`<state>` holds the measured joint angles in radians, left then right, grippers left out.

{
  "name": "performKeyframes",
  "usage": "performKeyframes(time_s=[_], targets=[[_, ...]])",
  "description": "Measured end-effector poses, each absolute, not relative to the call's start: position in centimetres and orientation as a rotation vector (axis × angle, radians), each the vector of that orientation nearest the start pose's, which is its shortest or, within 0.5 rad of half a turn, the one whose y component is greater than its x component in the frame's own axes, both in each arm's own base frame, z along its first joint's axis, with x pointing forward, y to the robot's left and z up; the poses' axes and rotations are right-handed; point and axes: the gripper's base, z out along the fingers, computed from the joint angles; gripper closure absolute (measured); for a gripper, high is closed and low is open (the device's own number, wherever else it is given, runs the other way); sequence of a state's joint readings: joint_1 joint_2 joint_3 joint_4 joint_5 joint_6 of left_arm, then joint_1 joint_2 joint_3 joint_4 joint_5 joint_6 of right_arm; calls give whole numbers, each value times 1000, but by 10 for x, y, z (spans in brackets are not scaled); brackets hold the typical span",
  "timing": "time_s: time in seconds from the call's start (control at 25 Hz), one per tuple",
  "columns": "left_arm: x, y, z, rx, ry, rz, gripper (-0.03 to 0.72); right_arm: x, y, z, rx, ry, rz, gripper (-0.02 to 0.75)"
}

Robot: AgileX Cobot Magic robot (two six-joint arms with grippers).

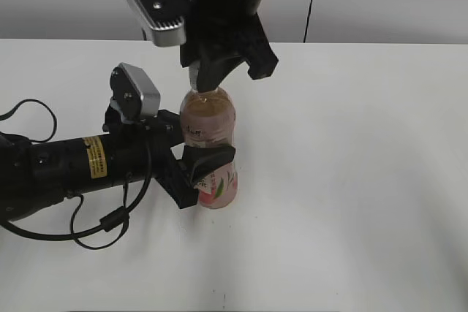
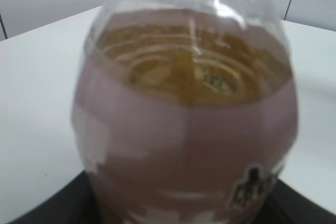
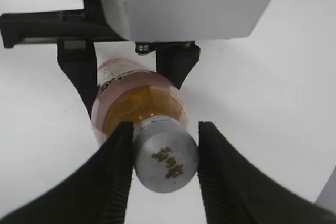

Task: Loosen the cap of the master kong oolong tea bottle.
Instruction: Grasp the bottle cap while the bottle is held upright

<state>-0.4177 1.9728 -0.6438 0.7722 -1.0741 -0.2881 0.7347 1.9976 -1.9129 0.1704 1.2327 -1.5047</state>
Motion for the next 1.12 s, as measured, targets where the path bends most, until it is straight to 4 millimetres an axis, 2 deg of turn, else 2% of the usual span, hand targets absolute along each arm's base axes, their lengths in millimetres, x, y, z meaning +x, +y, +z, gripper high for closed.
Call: performKeyframes(time_s=[0.24,0.4,0.72,0.96,1.04,1.12], targets=[[266,-179,115,949,1643,-804,303,310,302,303,-2676,696,-63,457],[267,-179,115,947,1644,-804,303,310,303,303,-2723,489,-101,457],[267,-179,115,949,1644,-804,303,309,303,303,-2719,468,-87,440],[267,-178,115,939,1649,-808,303,307,306,304,-2673,570,-36,398],[267,-178,115,941,1648,-808,303,306,306,307,-2651,622,-29,371],[267,-178,115,944,1647,-809,303,304,305,312,-2620,692,-22,307]])
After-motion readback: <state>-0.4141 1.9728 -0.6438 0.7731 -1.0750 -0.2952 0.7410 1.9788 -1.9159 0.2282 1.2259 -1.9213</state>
